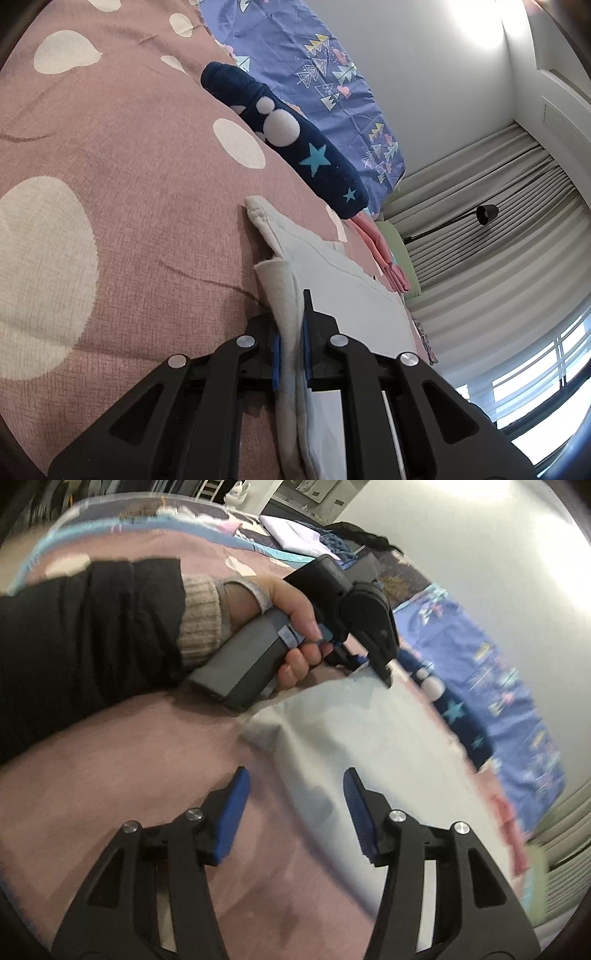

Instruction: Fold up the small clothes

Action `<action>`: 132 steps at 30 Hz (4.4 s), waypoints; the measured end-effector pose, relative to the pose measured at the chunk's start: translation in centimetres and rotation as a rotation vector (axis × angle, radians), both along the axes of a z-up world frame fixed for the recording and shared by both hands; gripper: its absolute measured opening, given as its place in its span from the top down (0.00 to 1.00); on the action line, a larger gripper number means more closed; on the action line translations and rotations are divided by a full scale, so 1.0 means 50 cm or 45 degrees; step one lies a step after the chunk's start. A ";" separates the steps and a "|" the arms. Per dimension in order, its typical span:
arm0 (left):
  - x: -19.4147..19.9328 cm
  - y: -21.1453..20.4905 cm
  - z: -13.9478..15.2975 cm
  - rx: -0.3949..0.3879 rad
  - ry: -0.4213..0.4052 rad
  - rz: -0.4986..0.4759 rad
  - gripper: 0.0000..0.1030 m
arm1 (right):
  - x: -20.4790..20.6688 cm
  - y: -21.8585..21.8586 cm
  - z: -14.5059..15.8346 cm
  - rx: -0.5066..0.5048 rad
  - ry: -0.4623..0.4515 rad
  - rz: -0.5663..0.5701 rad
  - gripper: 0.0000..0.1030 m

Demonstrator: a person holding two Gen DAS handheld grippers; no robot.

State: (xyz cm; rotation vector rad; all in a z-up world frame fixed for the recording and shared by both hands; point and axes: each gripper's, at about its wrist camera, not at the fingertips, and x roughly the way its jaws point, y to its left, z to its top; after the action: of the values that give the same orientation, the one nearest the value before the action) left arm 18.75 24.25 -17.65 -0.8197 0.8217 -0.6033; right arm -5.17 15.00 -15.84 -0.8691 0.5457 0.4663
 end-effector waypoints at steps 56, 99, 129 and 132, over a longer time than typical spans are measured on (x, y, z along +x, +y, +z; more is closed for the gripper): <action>0.019 -0.183 0.245 0.233 -0.175 -0.054 0.93 | 0.065 -0.227 0.265 0.835 0.062 -0.263 0.96; -0.121 -0.826 0.280 1.138 -0.499 -0.412 0.41 | 0.058 -0.902 0.061 1.571 0.461 -0.929 0.94; -0.406 -0.625 0.114 1.386 -0.402 -0.245 0.29 | 0.032 -0.893 0.091 1.489 0.493 -0.969 0.96; -0.402 -0.606 0.117 1.375 -0.372 -0.204 0.29 | 0.001 -0.909 0.132 1.553 0.425 -0.942 0.96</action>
State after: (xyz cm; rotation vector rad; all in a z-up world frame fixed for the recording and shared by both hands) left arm -1.34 -6.03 -11.79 0.3149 0.7985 -0.3197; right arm -5.15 -30.45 -9.25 0.5923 0.6995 0.1780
